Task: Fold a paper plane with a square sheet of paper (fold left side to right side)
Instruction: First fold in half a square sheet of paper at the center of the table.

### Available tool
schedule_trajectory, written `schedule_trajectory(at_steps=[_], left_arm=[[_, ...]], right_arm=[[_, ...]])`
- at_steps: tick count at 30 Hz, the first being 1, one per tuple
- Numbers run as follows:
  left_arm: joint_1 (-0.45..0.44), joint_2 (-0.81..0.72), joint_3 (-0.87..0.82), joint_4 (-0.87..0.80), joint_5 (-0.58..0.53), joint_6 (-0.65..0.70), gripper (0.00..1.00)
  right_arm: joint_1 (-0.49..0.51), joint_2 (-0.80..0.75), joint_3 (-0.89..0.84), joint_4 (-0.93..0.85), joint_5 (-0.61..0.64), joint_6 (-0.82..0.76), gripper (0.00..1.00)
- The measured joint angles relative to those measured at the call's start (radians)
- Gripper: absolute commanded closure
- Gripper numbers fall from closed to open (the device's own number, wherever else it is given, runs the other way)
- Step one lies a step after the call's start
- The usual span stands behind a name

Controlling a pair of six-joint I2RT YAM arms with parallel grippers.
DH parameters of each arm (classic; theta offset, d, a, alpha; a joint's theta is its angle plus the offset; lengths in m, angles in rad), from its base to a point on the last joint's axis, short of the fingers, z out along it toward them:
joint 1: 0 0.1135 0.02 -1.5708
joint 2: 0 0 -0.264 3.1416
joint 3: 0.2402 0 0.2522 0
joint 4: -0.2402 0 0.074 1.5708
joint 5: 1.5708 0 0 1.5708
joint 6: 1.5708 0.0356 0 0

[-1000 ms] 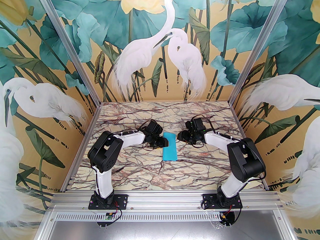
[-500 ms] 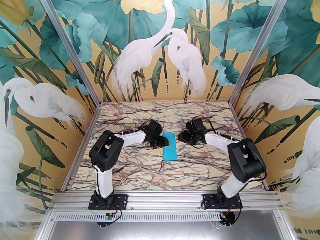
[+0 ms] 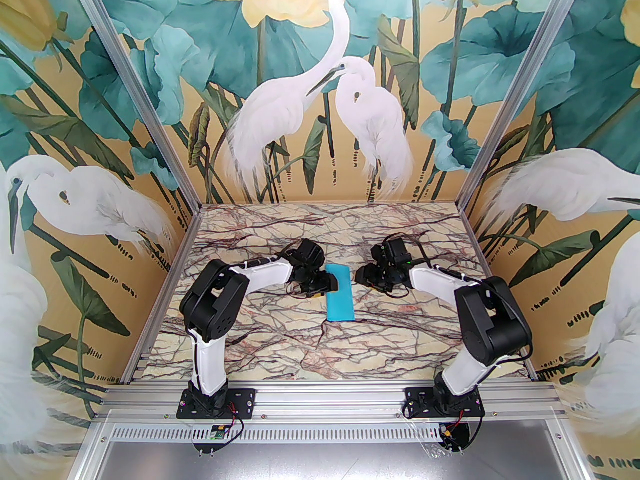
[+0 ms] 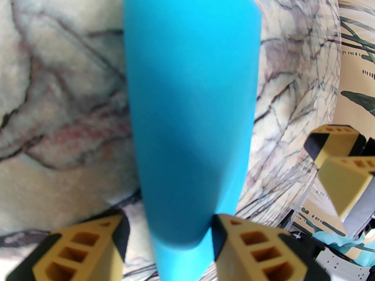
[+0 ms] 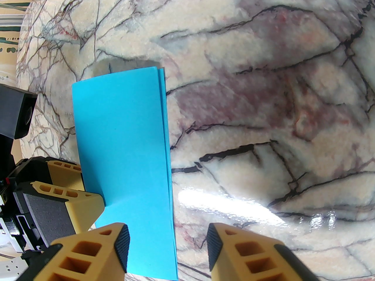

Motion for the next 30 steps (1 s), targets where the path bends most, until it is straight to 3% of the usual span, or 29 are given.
schedule_trajectory(at_steps=[18, 26, 30], left_arm=[[-0.009, 0.012, 0.028, -0.038, -0.023, 0.003, 0.43], [-0.009, 0.016, 0.035, -0.047, -0.024, 0.004, 0.43], [-0.010, 0.016, 0.035, -0.048, -0.025, 0.008, 0.44]], right_arm=[[0.000, 0.000, 0.000, 0.004, -0.015, 0.000, 0.52], [0.000, 0.021, -0.013, 0.066, -0.066, 0.018, 0.68], [0.000, 0.046, -0.026, 0.090, -0.096, 0.029, 0.82]])
